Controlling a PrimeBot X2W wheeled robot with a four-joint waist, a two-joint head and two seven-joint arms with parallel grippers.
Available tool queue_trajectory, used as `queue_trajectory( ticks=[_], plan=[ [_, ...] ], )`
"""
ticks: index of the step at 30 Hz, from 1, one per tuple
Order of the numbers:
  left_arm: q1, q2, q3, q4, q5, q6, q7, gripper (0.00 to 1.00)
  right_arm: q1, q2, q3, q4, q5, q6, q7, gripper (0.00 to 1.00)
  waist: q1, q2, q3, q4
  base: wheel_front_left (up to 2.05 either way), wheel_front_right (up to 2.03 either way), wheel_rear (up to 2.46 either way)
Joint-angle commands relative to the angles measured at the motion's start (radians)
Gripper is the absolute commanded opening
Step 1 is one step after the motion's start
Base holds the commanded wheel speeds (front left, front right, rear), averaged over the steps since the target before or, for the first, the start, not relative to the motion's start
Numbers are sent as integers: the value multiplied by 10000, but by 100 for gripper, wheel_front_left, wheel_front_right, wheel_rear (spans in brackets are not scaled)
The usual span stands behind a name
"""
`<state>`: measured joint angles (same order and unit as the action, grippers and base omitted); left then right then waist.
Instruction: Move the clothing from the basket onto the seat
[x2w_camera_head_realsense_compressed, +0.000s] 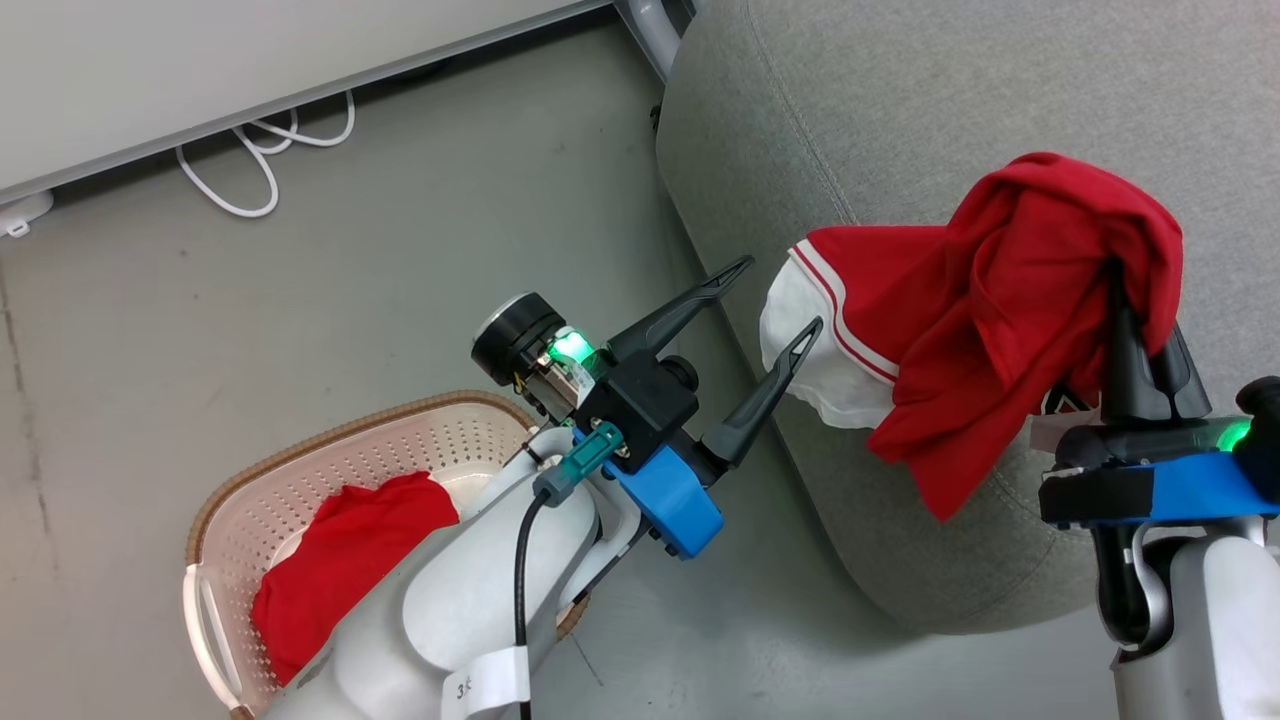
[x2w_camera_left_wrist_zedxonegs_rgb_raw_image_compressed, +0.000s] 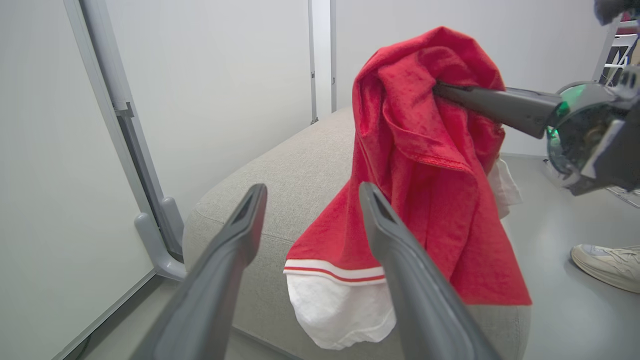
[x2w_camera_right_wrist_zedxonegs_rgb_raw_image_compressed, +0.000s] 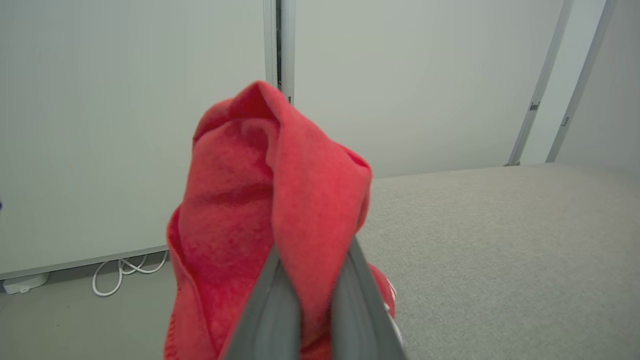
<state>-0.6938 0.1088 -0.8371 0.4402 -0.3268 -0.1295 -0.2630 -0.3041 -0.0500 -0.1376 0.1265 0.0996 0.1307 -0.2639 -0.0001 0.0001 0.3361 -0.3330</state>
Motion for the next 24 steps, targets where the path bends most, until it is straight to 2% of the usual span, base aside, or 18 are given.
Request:
queue_trajectory(
  ticks=[1,7,13,20,24],
  plan=[
    [-7,39,5,-32,17,-11,-27,100,-111,-8,8,-80,28,1,-10,0,1,-1,63,3,0,0,0],
    [-399,143,83,-181,178,-11,-29,100,-1142,-8,-255,-420,-68,1,-10,0,1,-1,725,88,0,0,0],
    [-1024,371,2,-306,387,-12,-27,100,-3070,-106,-991,-879,-491,1,-10,0,1,-1,1960,260,0,0,0],
    [-2168,593,-352,-587,669,-12,-27,100,-5633,-1237,-2496,-1198,-631,1,-10,0,1,-1,3714,716,0,0,0],
    [-2773,715,-480,-718,760,-12,13,100,-6867,-2102,-3235,-806,-597,-1,-8,0,1,-1,4547,867,0,0,0]
  ],
)
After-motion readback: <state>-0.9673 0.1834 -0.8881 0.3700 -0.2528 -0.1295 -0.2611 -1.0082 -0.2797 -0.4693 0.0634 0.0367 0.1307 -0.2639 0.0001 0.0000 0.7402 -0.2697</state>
